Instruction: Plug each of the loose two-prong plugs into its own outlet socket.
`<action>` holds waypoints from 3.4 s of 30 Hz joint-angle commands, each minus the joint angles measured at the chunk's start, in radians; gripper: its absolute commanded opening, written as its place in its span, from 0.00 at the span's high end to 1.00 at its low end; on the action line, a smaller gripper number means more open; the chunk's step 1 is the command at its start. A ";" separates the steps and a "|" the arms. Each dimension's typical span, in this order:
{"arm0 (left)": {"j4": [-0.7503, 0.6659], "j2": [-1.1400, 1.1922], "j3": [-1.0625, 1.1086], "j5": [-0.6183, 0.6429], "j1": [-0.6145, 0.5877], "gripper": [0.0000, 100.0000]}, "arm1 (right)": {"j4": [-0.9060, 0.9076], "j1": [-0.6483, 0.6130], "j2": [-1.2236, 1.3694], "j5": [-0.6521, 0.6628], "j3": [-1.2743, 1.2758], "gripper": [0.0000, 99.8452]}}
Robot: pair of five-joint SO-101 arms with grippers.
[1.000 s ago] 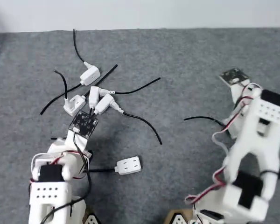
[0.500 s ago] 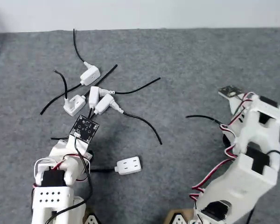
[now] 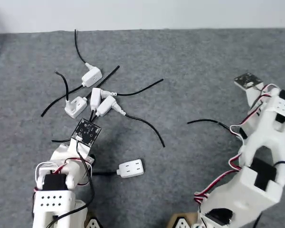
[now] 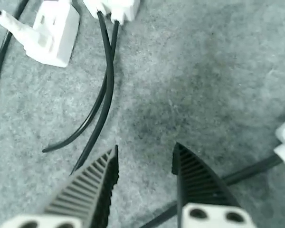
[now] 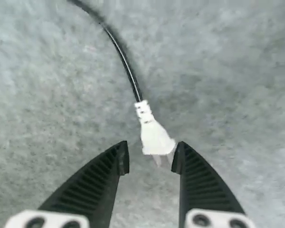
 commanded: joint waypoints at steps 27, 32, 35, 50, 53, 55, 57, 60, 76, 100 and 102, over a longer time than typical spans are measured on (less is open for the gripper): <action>-0.023 -0.011 -0.007 0.011 0.003 0.83 | 0.272 -0.007 0.188 -0.404 -0.285 0.99; -0.023 -0.011 -0.007 0.011 0.003 0.83 | 0.361 -0.090 0.107 -1.149 -0.287 0.99; -0.023 -0.011 -0.007 0.011 0.003 0.83 | 0.398 -0.208 0.101 -1.413 -0.293 0.99; -0.025 -0.011 -0.007 0.011 0.003 0.83 | 0.337 -0.216 0.145 -2.093 -0.262 0.98; -0.026 -0.011 -0.007 0.011 0.005 0.83 | 0.305 -0.211 0.182 -1.966 -0.255 0.82; -0.026 -0.011 -0.007 0.011 0.005 0.83 | 0.335 -0.211 0.213 -1.978 -0.255 0.66; -0.026 -0.011 -0.007 0.011 0.005 0.83 | 0.386 -0.211 0.237 -2.030 -0.255 0.48; -0.025 -0.011 -0.007 0.011 0.005 0.83 | 0.438 -0.217 0.251 -2.062 -0.256 0.26; -0.028 -0.011 -0.005 0.011 0.005 0.83 | 0.463 -0.162 -0.094 -0.302 -0.318 0.18; -0.025 -0.011 0.005 0.008 0.046 0.83 | 0.337 -0.025 -0.329 0.428 0.233 0.96; -0.025 -0.011 0.005 0.008 0.046 0.83 | 0.337 -0.022 -0.329 0.462 0.247 0.91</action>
